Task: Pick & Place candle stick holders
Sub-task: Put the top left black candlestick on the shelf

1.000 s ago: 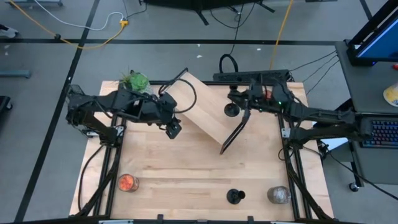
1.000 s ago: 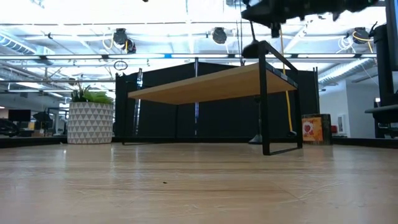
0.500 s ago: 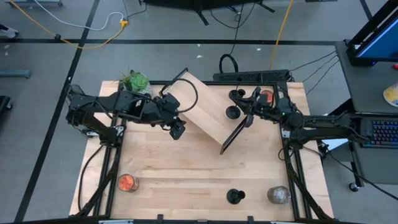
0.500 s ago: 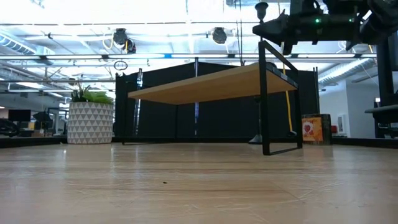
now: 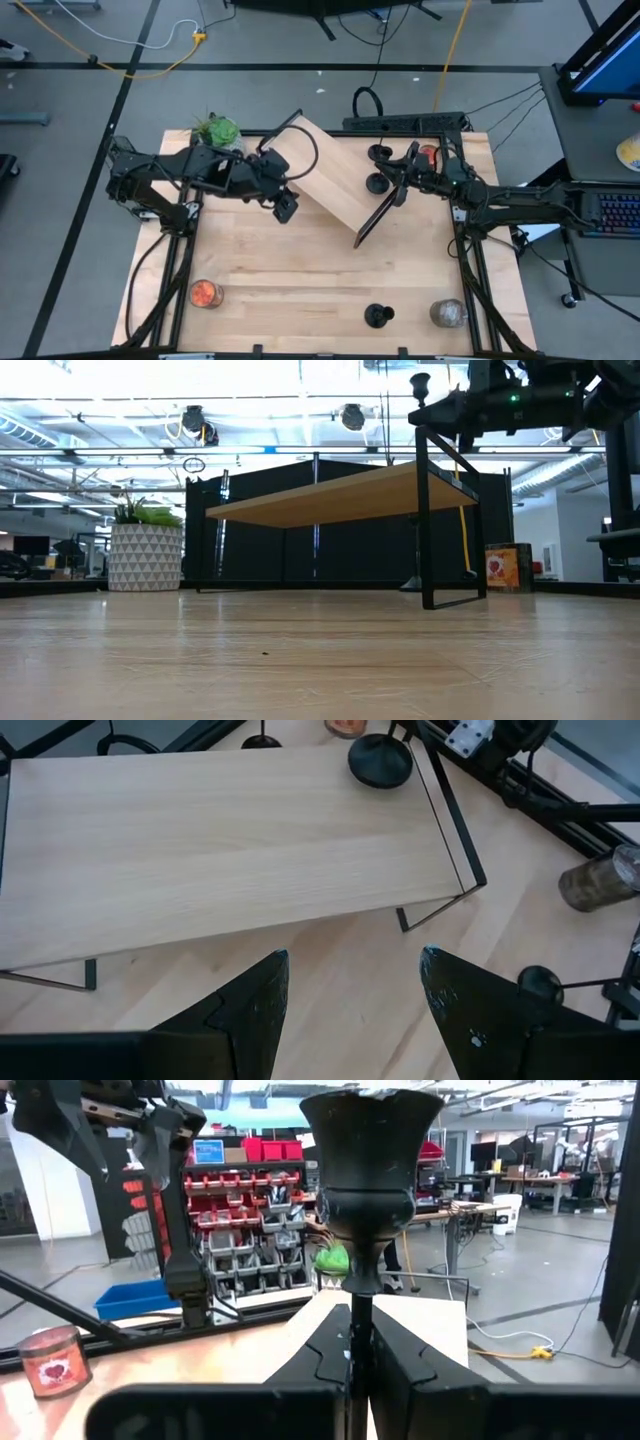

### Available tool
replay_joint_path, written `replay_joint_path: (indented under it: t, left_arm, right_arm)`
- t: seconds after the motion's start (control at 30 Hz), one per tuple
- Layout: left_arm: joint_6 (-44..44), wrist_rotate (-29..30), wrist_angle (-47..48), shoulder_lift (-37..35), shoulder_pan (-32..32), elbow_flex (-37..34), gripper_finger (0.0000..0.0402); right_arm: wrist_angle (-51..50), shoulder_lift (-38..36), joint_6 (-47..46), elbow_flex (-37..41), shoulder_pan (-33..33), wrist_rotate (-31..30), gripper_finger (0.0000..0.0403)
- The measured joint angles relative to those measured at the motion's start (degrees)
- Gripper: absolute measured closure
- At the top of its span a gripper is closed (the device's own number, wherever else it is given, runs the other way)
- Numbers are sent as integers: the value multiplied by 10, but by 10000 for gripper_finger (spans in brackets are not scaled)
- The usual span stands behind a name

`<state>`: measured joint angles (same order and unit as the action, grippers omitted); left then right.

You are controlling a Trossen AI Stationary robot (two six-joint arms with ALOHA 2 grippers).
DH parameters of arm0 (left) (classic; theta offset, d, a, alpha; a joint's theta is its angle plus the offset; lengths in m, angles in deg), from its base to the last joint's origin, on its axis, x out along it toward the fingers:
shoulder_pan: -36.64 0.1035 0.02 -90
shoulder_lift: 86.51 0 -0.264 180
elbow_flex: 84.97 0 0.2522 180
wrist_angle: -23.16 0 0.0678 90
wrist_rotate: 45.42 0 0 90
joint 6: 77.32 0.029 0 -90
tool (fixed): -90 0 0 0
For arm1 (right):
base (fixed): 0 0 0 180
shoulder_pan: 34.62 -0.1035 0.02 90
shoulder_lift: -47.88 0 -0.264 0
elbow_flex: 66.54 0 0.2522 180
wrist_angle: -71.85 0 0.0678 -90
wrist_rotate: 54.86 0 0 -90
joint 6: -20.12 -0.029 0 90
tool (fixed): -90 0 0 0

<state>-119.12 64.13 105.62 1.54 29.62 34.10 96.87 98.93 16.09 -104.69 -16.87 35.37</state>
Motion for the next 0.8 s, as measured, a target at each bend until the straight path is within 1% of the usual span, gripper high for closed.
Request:
replay_joint_path:
  t: [0.2,0.5,0.8]
  left_arm:
    - [1,0,0,0,0,0,167]
    - [10,1,0,0,2,0,167]
    - [12,0,1,0,2,0,167]
  right_arm:
    - [-21,-1,-23,0,0,0,394]
    - [-22,-1,-63,0,0,0,389]
    - [-25,-1,-64,0,0,0,387]
